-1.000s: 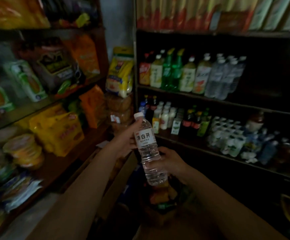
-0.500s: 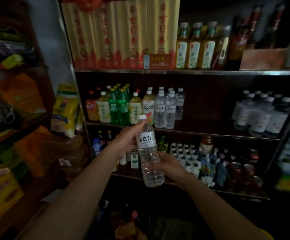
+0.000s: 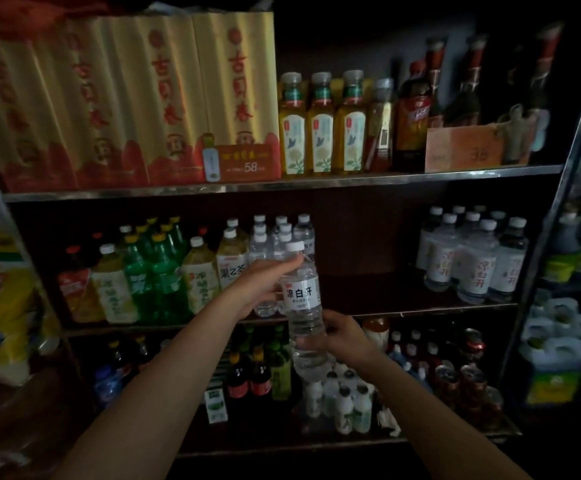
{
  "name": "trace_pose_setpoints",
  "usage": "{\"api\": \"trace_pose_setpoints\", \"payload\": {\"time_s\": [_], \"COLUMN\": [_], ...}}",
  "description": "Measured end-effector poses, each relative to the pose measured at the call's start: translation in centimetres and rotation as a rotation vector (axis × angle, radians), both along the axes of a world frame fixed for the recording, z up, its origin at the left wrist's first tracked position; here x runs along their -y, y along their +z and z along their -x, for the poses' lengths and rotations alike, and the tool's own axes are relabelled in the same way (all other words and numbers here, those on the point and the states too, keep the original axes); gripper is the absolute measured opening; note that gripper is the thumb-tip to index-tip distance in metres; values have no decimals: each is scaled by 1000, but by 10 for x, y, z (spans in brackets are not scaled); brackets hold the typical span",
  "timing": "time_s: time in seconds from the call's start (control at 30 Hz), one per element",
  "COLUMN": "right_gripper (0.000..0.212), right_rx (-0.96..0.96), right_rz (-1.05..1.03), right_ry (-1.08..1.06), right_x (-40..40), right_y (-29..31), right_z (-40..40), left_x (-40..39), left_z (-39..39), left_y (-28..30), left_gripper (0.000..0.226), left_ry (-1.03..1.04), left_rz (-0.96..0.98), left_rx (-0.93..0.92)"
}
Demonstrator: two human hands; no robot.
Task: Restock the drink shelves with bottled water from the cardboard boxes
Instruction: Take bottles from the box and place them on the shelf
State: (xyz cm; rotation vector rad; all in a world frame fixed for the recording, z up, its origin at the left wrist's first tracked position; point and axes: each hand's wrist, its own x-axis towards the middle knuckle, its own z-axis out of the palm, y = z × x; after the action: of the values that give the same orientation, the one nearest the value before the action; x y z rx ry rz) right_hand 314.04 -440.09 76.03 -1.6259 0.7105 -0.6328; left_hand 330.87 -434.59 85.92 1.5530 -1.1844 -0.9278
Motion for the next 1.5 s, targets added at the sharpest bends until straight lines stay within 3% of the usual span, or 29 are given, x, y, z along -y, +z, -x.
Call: {"api": "trace_pose_setpoints", "payload": {"time_s": [0.17,0.3,0.47,0.6,0.7,0.8,1.03,1.27,1.5], "right_gripper": [53,51,38,48,54,53,55,54,56], "right_rx": [-40,-106,-114,-146,-165,-119,-45,-130,-186], "right_rz": [62,129,196,189,183,159,154,281,272], "right_ry": [-70,-96,-81,-69,-45,-52,-64,-80,-40], "right_x": [68,125,185,220,242,253,267,271,270], "right_y": [-8,-16,-24,-43,-59,-70,-76,-69,-60], "right_z": [-14,-29,-50,-68,-82,-95,-106,-108,-106], "left_x": [66,124,192,229,247,259,265,265,251], "left_z": [-6,-15,-28,-44,-55,-61,-70,-64,-63], "left_y": [4,-1,14,25,24,21,18,13,12], "left_gripper": [30,52,47,43,22,12,19,31,31], "left_ry": [13,21,67,-61,-155,-157,-93,-1,34], "left_rz": [44,124,156,24,-56,-56,-39,16,1], "left_rx": [142,266,550,793,942,946,935,997,967]}}
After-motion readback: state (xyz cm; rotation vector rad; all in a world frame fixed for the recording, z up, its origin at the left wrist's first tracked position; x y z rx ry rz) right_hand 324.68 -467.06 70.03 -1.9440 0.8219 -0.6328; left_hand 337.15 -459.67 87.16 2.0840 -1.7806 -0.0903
